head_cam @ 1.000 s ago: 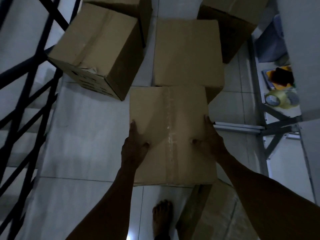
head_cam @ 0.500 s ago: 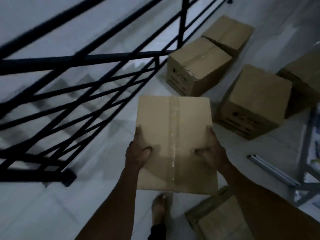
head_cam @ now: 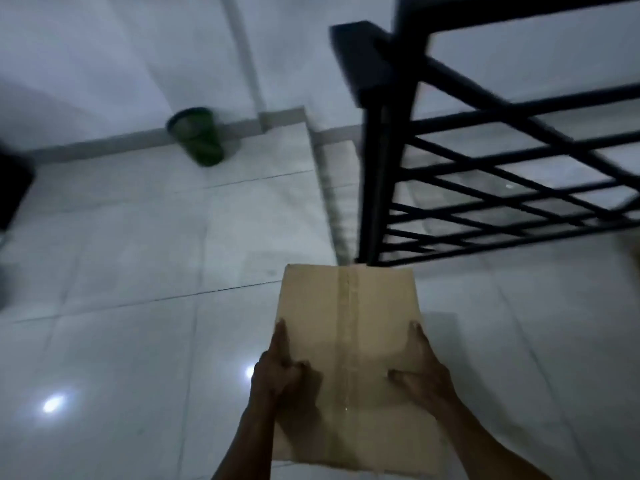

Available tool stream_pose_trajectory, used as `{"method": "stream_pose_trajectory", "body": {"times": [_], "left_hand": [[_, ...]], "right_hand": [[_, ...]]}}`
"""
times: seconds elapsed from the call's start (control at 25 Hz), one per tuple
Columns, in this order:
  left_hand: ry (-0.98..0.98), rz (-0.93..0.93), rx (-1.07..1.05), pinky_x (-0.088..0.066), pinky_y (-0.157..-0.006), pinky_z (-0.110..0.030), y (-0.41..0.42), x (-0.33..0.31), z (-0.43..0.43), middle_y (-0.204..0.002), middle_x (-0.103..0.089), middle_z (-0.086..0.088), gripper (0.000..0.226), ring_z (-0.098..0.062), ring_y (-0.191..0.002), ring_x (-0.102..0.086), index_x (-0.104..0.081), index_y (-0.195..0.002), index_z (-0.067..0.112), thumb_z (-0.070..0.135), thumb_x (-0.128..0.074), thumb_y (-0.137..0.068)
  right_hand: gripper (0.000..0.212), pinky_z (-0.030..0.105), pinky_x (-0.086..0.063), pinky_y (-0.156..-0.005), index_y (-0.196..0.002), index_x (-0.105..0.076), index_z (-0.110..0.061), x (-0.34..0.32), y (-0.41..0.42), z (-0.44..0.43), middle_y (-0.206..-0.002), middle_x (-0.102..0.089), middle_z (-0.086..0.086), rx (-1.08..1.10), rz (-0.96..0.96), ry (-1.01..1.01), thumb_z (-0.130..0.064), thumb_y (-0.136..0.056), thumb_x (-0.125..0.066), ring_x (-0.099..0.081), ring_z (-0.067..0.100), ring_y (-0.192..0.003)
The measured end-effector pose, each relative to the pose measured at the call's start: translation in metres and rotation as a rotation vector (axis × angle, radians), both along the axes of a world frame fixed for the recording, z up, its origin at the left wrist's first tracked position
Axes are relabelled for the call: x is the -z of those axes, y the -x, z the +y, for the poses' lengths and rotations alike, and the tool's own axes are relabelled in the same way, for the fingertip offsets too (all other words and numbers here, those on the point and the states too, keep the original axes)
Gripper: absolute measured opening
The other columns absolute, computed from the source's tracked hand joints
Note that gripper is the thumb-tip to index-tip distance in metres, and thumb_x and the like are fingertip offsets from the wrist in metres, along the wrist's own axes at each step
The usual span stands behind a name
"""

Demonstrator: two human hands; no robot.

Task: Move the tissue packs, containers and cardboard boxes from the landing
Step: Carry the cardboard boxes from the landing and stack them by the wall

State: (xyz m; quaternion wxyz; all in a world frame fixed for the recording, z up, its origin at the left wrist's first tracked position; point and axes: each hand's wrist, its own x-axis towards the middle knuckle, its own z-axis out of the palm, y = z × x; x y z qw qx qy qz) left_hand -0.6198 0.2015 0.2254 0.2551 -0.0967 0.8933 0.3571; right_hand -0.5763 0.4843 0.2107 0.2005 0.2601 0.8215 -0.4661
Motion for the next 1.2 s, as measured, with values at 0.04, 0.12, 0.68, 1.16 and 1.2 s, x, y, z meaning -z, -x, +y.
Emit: {"method": "stream_pose_trajectory", "body": {"times": [0.04, 0.12, 0.68, 1.16, 1.2], "left_hand": [[-0.002, -0.007, -0.064, -0.045, -0.095, -0.033, 0.002, -0.006, -0.055, -0.139, -0.052, -0.014, 0.101, -0.032, -0.117, -0.057, 0.003, -0.155, 0.039, 0.052, -0.059, -0.076], [-0.019, 0.005, -0.169, -0.044, -0.097, -0.034, 0.006, -0.021, -0.161, -0.143, -0.050, -0.012, 0.104, -0.032, -0.121, -0.056, 0.000, -0.156, 0.037, 0.056, -0.055, -0.069], [0.035, 0.213, -0.622, -0.033, -0.110, -0.043, 0.155, -0.164, -0.661, -0.154, -0.035, -0.014, 0.090, -0.036, -0.134, -0.043, 0.003, -0.156, 0.033, 0.039, -0.061, -0.093], [-0.013, 0.124, -0.627, -0.028, -0.113, -0.044, 0.432, -0.124, -0.964, -0.159, -0.024, -0.011, 0.090, -0.033, -0.140, -0.034, 0.001, -0.156, 0.034, 0.038, -0.062, -0.092], [-0.014, 0.116, -0.601, -0.028, -0.113, -0.044, 0.462, -0.116, -0.989, -0.159, -0.024, -0.011, 0.090, -0.032, -0.139, -0.035, 0.002, -0.156, 0.034, 0.037, -0.062, -0.092]], "right_hand": [[0.117, 0.032, -0.038, -0.102, -0.154, -0.004, -0.042, -0.002, 0.017, -0.051, -0.157, -0.031, -0.004, -0.054, -0.006, 0.028, -0.028, -0.071, -0.085, -0.039, 0.028, -0.138], [0.118, 0.032, -0.039, -0.103, -0.153, -0.004, -0.046, -0.014, 0.048, -0.152, -0.156, -0.034, -0.004, -0.166, -0.019, 0.049, -0.031, -0.069, -0.086, -0.041, 0.027, -0.137], [0.111, 0.029, -0.037, -0.097, -0.155, -0.009, -0.040, -0.182, 0.312, -0.692, -0.148, -0.043, 0.006, -0.513, 0.190, 0.123, -0.035, -0.073, -0.083, -0.047, 0.032, -0.127], [0.114, 0.045, -0.040, -0.106, -0.155, -0.005, -0.037, -0.133, 0.590, -0.992, -0.152, -0.038, 0.007, -0.560, 0.127, 0.081, -0.045, -0.072, -0.082, -0.046, 0.035, -0.130], [0.114, 0.044, -0.040, -0.106, -0.155, -0.005, -0.037, -0.123, 0.615, -1.014, -0.152, -0.038, 0.006, -0.538, 0.119, 0.080, -0.044, -0.072, -0.082, -0.046, 0.034, -0.129]]}}
